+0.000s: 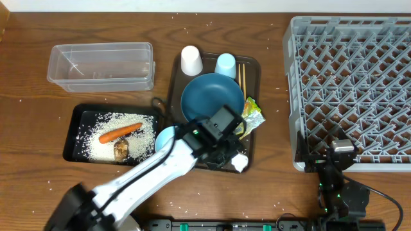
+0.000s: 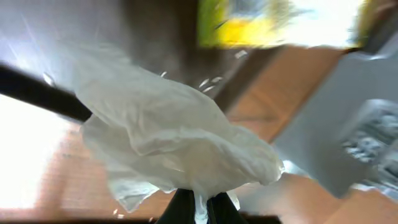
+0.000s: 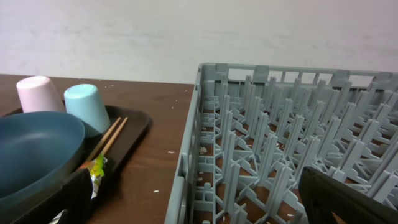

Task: Sort waste into correct bins and load items into the dishwasher rack
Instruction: 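Grasp the white tissue with the left gripper and lift it, then carry the tissue into the clear plastic box and release it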

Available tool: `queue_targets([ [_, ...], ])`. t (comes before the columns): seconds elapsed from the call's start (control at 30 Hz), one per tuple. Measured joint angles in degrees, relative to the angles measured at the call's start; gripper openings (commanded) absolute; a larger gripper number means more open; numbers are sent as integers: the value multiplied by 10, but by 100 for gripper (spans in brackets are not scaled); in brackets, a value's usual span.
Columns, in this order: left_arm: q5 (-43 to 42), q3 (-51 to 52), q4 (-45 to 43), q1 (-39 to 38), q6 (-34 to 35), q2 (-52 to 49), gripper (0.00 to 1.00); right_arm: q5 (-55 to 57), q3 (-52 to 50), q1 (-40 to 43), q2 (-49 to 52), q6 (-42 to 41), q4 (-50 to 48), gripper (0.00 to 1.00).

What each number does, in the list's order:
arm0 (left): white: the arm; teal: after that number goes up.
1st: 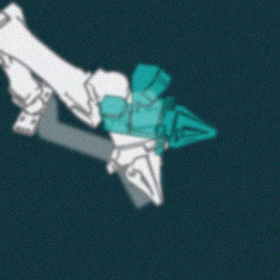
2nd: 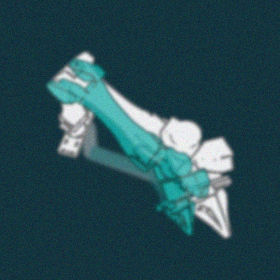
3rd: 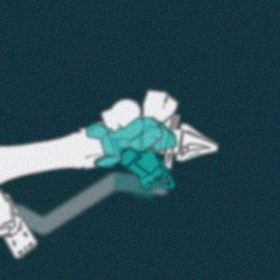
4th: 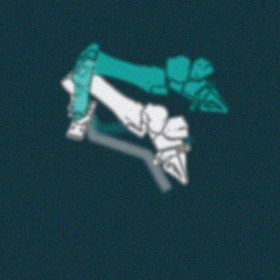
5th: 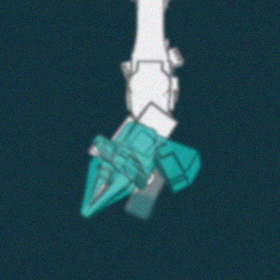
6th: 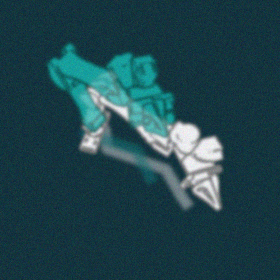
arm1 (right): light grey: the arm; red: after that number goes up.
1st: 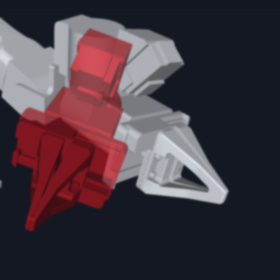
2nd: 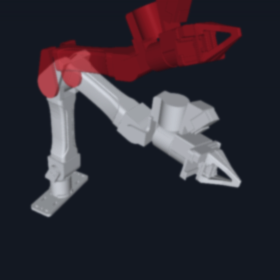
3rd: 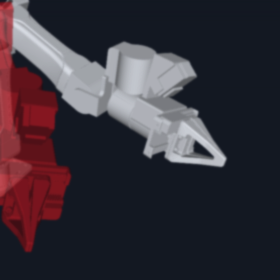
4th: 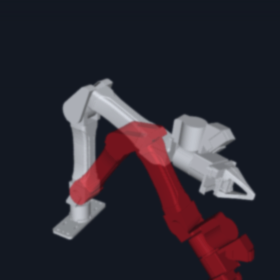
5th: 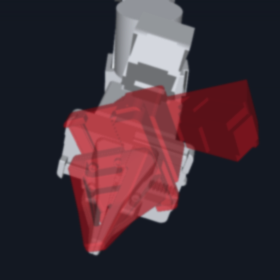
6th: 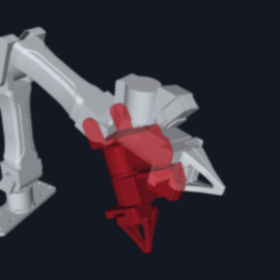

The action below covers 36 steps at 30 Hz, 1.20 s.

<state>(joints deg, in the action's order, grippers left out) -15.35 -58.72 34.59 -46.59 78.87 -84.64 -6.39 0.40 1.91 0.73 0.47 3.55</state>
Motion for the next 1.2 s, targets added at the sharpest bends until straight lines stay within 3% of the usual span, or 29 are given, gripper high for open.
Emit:
queue_targets([
  [0.23,162,0,-10,56,-59,101,6,0,0,0,0,0,0,99],
  [0.5,374,0,-111,223,-134,118,6,0,0,0,0,0,0,99],
  [0.67,400,0,-223,332,-190,73,6,0,0,0,0,0,0,99],
  [0.83,357,0,-344,411,-241,12,8,0,0,0,0,0,0,99],
  [0.97,336,0,-400,463,-261,-32,17,0,0,0,0,0,0,99],
  [1.0,333,0,-409,472,-264,-43,24,0,0,0,0,0,0,99],
  [1.03,332,0,-412,481,-269,-52,33,0,0,0,0,0,0,99],
  [1.13,321,0,-413,497,-271,-77,75,0,0,0,0,0,0,99],
  [1.2,318,0,-412,499,-275,-84,90,0,0,0,0,0,0,99],
])
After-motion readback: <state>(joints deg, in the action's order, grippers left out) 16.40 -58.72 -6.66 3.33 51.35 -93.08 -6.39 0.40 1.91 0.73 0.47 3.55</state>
